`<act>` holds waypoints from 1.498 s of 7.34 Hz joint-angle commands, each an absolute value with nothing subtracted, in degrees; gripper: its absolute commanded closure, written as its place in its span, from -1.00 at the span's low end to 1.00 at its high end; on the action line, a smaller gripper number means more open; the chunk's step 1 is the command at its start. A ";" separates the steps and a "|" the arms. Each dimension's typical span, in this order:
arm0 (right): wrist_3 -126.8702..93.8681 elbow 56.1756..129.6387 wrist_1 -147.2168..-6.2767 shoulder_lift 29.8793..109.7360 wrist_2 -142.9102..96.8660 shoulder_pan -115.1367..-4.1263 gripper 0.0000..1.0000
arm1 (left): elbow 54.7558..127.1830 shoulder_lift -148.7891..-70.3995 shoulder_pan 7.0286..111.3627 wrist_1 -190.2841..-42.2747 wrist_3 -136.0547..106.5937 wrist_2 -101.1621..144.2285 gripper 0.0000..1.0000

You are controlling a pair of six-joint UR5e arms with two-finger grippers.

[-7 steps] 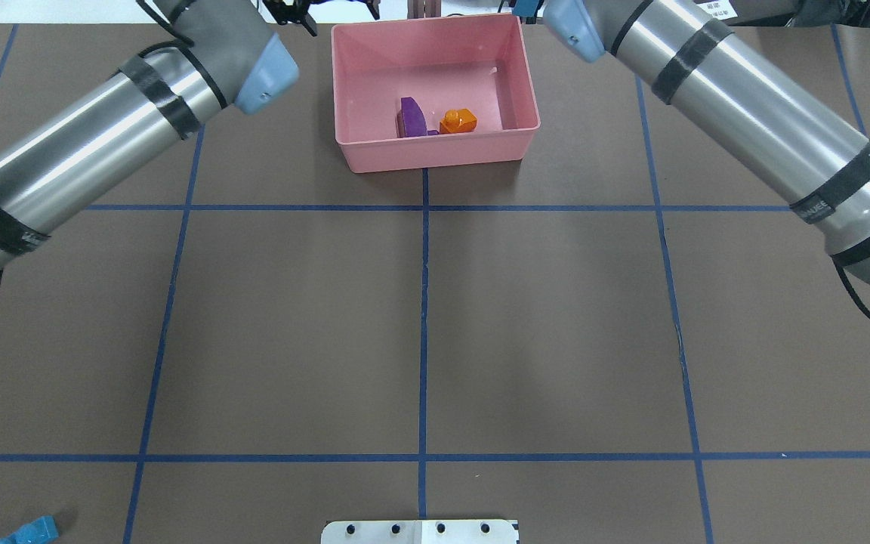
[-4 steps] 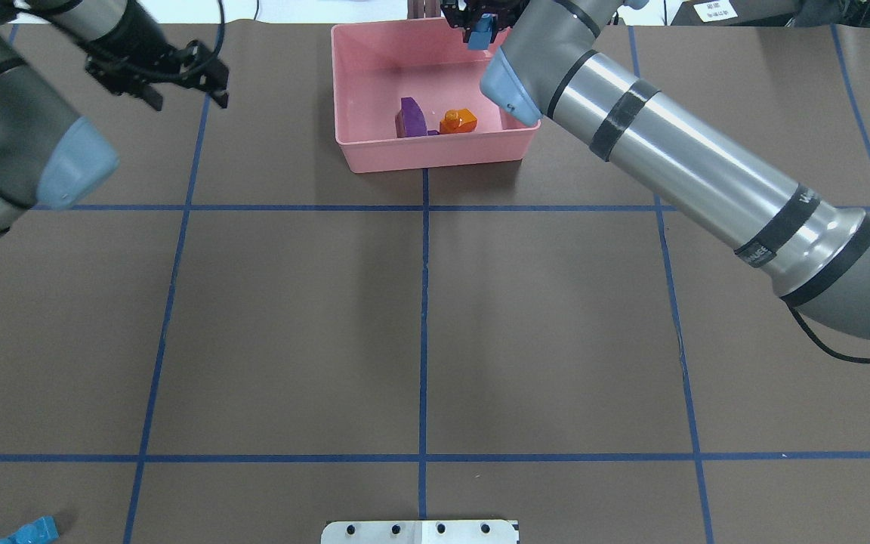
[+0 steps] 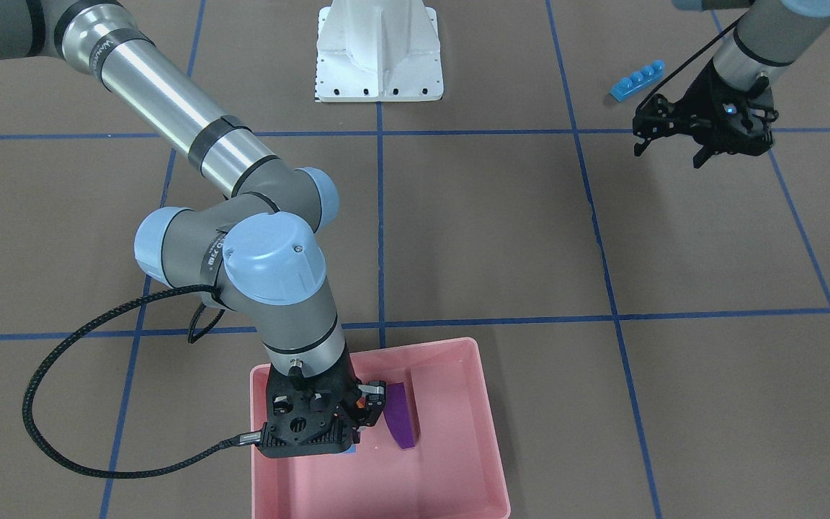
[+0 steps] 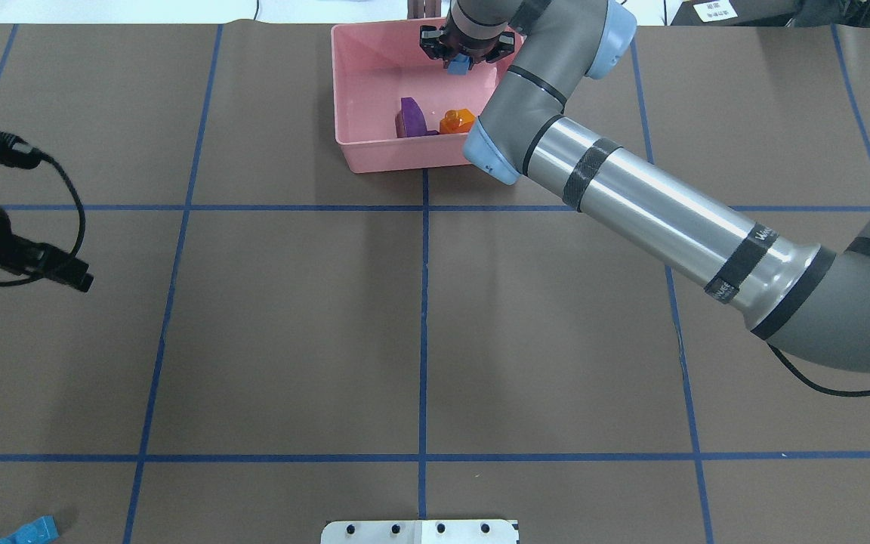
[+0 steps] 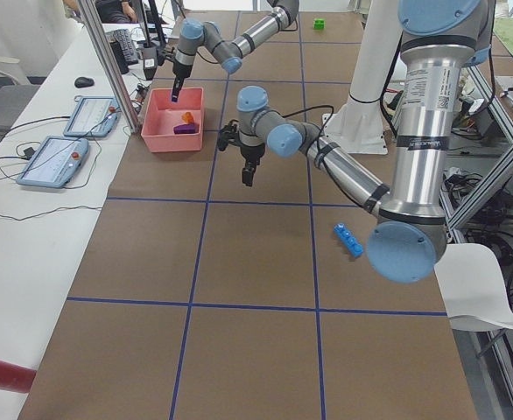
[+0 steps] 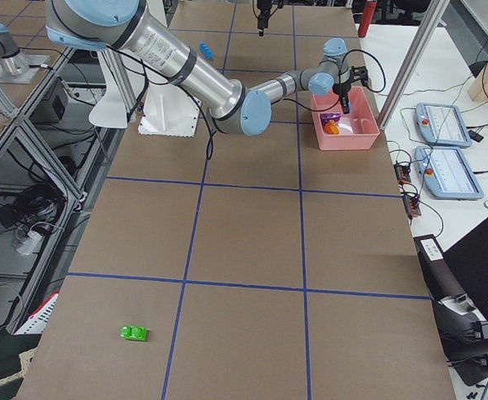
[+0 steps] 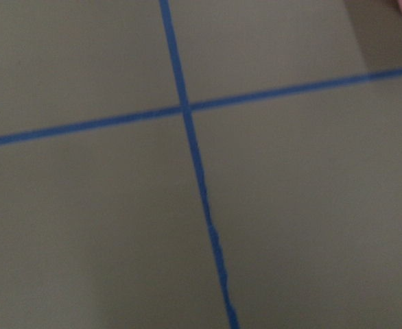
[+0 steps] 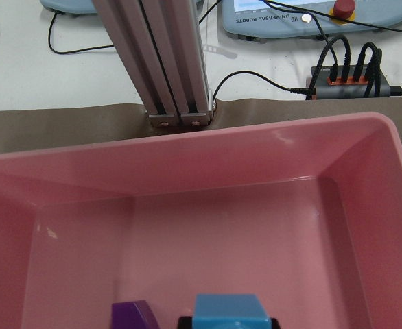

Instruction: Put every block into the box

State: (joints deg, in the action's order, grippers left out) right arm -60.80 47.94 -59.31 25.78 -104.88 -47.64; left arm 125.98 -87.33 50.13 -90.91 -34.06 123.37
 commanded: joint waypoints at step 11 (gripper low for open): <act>-34.26 82.85 -121.16 31.26 -118.39 -59.31 -1.00 | 123.51 -66.53 7.92 -104.30 -39.46 105.20 -1.00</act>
